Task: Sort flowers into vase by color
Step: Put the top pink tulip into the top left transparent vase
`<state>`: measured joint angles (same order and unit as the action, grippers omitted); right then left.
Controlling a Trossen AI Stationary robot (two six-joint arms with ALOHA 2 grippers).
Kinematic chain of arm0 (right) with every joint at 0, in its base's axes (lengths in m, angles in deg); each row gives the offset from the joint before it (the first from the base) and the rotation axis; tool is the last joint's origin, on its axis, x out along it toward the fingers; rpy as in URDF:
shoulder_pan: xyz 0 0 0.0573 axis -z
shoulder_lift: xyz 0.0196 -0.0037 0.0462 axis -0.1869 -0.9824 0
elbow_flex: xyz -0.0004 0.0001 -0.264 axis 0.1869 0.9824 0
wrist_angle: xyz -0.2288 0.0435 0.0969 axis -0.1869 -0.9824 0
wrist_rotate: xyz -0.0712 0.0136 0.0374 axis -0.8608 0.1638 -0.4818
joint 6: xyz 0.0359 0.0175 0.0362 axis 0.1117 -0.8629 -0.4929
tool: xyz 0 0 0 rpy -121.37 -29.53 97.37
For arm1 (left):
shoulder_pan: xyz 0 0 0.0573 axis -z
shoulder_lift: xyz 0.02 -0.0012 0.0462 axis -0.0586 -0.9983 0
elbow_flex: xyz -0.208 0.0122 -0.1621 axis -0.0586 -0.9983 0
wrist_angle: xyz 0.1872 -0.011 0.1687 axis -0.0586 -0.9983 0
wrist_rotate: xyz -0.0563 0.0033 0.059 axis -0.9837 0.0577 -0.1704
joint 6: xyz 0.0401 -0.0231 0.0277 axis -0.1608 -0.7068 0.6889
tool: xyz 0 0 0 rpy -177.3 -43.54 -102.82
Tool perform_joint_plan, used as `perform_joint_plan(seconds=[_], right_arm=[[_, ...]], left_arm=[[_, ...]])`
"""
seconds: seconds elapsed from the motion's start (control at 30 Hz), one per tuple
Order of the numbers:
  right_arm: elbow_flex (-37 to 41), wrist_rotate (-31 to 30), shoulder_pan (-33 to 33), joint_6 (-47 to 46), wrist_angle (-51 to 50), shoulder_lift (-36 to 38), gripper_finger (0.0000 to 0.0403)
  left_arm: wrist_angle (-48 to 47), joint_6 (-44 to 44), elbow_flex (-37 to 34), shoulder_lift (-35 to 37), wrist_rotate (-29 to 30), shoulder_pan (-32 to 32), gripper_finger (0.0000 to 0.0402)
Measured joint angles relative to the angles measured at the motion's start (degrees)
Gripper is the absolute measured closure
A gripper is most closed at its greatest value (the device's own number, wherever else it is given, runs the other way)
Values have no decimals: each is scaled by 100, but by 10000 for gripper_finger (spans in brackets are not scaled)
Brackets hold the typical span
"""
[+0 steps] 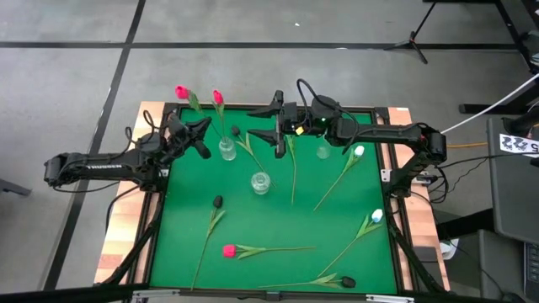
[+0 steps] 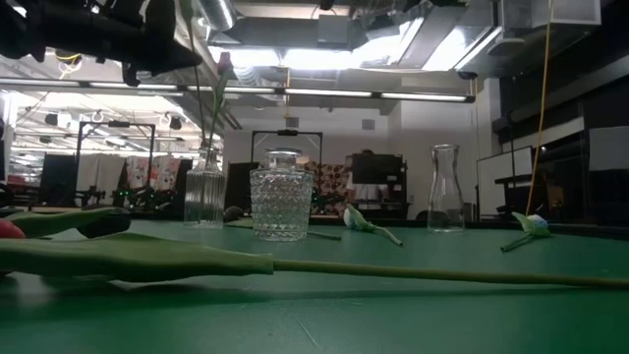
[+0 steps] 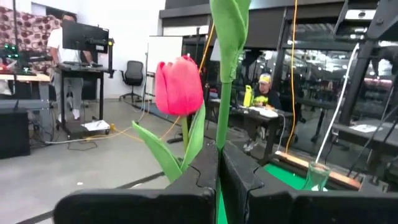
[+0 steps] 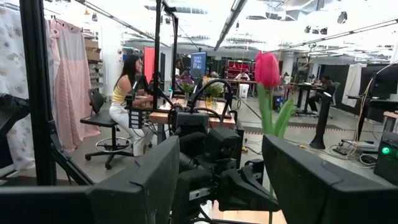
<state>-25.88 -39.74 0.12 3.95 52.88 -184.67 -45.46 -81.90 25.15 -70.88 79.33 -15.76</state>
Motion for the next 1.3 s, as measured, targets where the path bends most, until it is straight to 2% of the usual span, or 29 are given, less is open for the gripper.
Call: perform_joint_plan(seconds=[0.47,0.77,0.93,1.3], right_arm=[[0,4,0,-4,-114,0,175],[0,7,0,-7,-119,0,175],[0,7,0,-7,-119,-2,175],[0,7,0,-6,-119,-4,175]], left_arm=[[-103,-310,-6,-522,-24,-2,401],[1110,-766,-805,-708,-26,-2,401],[1067,-867,-863,-771,-52,-2,399],[1031,-1018,-864,-1416,-117,-1,398]])
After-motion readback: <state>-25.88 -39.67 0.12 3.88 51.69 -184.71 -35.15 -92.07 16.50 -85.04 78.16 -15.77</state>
